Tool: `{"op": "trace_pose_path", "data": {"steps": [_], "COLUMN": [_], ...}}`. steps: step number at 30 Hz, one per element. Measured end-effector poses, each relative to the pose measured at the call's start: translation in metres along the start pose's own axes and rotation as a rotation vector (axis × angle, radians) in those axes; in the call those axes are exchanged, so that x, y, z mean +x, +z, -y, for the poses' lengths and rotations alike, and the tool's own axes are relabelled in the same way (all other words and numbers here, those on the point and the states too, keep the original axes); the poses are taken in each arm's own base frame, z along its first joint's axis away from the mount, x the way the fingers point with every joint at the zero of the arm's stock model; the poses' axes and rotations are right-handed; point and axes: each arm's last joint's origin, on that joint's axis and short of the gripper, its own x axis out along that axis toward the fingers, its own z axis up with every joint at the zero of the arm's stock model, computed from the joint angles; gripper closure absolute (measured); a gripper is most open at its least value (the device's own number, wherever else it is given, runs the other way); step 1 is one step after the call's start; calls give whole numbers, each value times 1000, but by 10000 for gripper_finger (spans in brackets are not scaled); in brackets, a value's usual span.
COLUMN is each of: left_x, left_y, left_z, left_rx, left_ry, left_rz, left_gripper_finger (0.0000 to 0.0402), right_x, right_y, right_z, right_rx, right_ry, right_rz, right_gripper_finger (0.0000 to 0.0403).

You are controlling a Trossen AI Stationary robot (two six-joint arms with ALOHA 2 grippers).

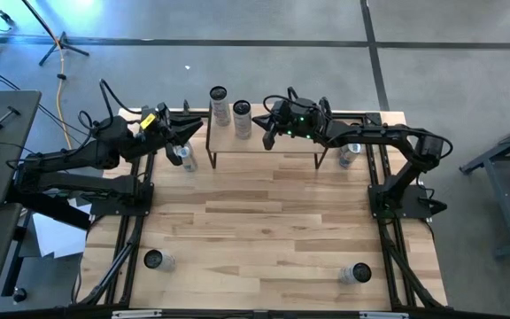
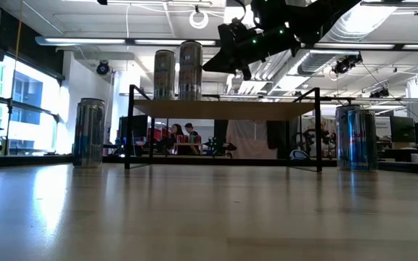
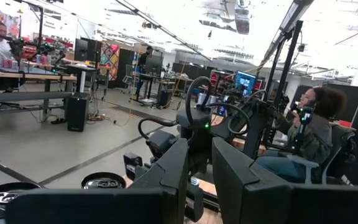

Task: Place canned beverage on shelf
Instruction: Put the bottom right black soda can on the shelf

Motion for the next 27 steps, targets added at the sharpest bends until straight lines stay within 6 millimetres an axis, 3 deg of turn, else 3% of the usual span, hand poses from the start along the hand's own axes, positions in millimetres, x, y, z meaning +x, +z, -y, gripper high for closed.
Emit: {"op": "trace_pose_path", "data": {"steps": [9, 21, 27], "left_x": [0, 0, 0], "left_y": [0, 0, 0], "left_z": [1, 1, 1], "left_rx": [-26, -26, -17], "left_ry": [-34, -34, -33], "left_rz": [-6, -5, -5], "left_gripper_finger": [353, 353, 353], "right_x": [2, 37, 42], "right_y": [-2, 3, 6], "right_z": [2, -1, -2], "right_rx": [38, 58, 63], "right_ry": [-32, -1, 20], "right_rz": [6, -49, -63], "right_gripper_finger": [403, 403, 403]}}
